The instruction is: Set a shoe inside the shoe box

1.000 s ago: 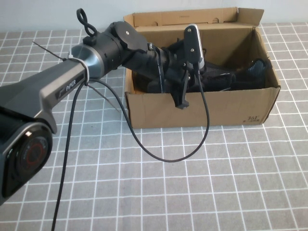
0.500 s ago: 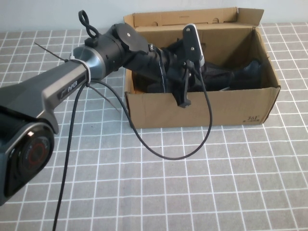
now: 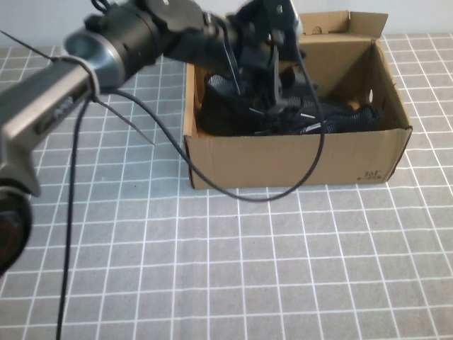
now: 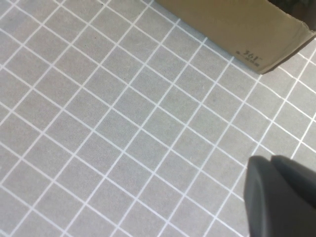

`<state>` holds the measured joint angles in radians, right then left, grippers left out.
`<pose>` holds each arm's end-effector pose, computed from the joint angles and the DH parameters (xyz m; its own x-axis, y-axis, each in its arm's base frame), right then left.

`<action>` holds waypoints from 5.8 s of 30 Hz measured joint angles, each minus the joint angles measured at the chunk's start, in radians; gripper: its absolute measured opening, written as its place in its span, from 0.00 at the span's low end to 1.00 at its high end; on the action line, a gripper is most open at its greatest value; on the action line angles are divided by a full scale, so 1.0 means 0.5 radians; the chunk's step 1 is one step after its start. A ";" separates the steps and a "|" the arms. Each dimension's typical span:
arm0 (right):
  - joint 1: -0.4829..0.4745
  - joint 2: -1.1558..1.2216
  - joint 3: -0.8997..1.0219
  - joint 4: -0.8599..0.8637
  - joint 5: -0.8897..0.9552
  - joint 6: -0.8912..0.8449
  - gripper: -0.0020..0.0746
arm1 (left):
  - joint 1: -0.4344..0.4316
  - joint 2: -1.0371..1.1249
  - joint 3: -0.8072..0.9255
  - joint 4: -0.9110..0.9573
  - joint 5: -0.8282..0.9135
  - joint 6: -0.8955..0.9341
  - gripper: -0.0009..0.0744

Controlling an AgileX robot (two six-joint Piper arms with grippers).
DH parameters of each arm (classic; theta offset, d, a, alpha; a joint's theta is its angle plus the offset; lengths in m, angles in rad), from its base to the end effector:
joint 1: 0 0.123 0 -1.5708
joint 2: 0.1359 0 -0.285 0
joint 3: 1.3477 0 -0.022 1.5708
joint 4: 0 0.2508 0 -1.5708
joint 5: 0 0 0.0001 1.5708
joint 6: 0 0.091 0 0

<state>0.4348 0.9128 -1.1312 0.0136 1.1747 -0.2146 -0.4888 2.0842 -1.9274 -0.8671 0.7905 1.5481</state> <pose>0.1347 0.0638 0.3969 -0.5885 -0.5024 -0.6334 -0.5631 0.8169 -0.1248 0.4050 -0.2713 0.3083 0.2364 0.5932 -0.7696 0.9114 0.1393 0.3873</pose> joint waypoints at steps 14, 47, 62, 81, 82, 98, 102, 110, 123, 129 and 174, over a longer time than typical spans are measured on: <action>0.000 0.000 0.000 0.001 -0.046 0.000 0.01 | 0.000 -0.404 0.000 0.359 0.010 -0.950 0.08; 0.000 -1.318 0.291 0.189 0.104 0.304 0.01 | 0.008 -2.097 1.370 1.092 -0.350 -1.935 0.01; 0.000 -1.497 0.795 0.279 -0.799 0.366 0.01 | 0.008 -3.705 3.418 0.903 -1.803 -1.938 0.01; 0.000 -1.497 1.486 0.536 -1.994 0.366 0.01 | 0.008 -3.816 3.906 0.464 -1.880 -1.938 0.01; 0.000 -1.497 1.503 0.540 -1.994 0.366 0.01 | 0.008 -3.816 3.906 0.462 -1.874 -1.938 0.01; 0.000 -1.494 1.745 0.392 -1.861 0.366 0.01 | 0.008 -3.816 3.906 0.418 -1.870 -1.938 0.01; -0.098 -1.514 1.867 0.029 -1.944 0.362 0.01 | 0.008 -3.816 3.906 0.418 -1.870 -1.938 0.01; -0.668 -1.646 2.243 0.197 -2.349 0.370 0.01 | 0.008 -3.816 3.906 0.415 -1.870 -1.938 0.01; -0.696 -1.841 2.312 0.276 -2.349 0.375 0.01 | 0.008 -3.813 3.906 0.415 -1.870 -1.938 0.01; -0.695 -1.841 2.312 0.276 -2.349 0.375 0.01 | 0.008 -3.813 3.906 0.415 -1.870 -1.938 0.01; -0.692 -1.841 2.312 0.310 -1.682 0.375 0.01 | 0.008 -3.813 3.906 0.514 -1.870 -1.938 0.01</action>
<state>0.0889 -0.0077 0.0247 0.1686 0.3335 -0.0272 -0.4847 0.1779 0.0257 -0.6103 -0.1444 0.5793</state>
